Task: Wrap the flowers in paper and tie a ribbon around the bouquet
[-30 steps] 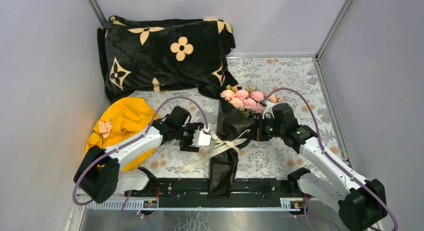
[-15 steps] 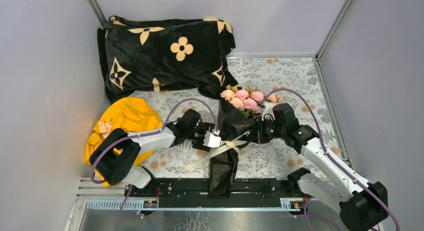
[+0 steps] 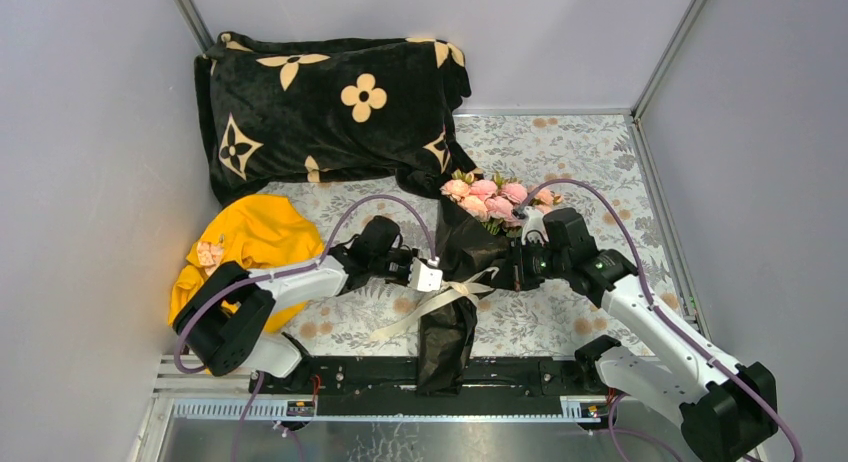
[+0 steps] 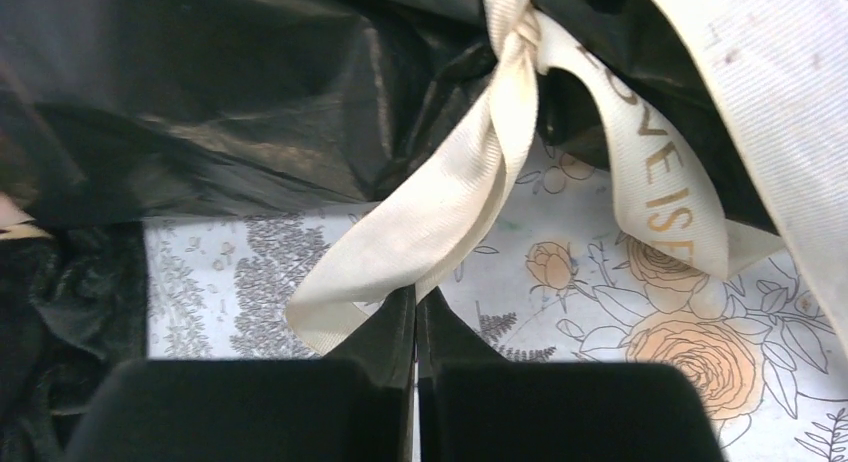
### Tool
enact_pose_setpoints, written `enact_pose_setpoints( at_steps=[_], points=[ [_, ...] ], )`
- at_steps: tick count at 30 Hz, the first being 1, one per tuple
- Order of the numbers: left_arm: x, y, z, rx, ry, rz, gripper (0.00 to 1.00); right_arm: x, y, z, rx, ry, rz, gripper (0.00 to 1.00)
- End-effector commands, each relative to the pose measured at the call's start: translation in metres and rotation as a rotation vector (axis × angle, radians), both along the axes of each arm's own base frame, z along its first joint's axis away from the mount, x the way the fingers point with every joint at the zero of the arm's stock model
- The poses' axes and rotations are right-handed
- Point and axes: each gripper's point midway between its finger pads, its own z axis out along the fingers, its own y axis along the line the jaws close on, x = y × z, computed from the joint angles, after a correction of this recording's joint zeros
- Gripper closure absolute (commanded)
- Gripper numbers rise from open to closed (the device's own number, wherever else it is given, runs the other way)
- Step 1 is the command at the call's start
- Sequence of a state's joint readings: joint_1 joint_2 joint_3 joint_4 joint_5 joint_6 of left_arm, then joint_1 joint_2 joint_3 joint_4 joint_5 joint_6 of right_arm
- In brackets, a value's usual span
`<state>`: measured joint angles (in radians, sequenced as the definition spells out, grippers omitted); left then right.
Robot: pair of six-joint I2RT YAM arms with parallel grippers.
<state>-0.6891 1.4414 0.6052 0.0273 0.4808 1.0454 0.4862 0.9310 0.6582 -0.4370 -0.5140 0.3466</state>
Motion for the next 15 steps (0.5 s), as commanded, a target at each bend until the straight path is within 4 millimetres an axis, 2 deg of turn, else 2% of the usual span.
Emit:
enact_pose_setpoints(
  at_steps=[1, 4, 9, 15],
  points=[
    [0.027, -0.006, 0.035, -0.085, -0.113, 0.069, 1.0, -0.005, 0.01, 0.028, 0.045, -0.032, 0.053, 1.0],
    [0.047, -0.003, 0.047, -0.113, -0.187, 0.105, 1.0, -0.014, 0.014, 0.031, 0.037, -0.031, 0.084, 1.0],
    [0.05, -0.01, 0.055, -0.131, -0.222, 0.059, 1.0, -0.032, 0.025, 0.036, 0.055, -0.012, 0.152, 1.0],
    [0.057, -0.016, 0.063, -0.153, -0.291, 0.028, 1.0, -0.055, 0.031, 0.014, -0.018, 0.059, 0.22, 1.0]
  ],
)
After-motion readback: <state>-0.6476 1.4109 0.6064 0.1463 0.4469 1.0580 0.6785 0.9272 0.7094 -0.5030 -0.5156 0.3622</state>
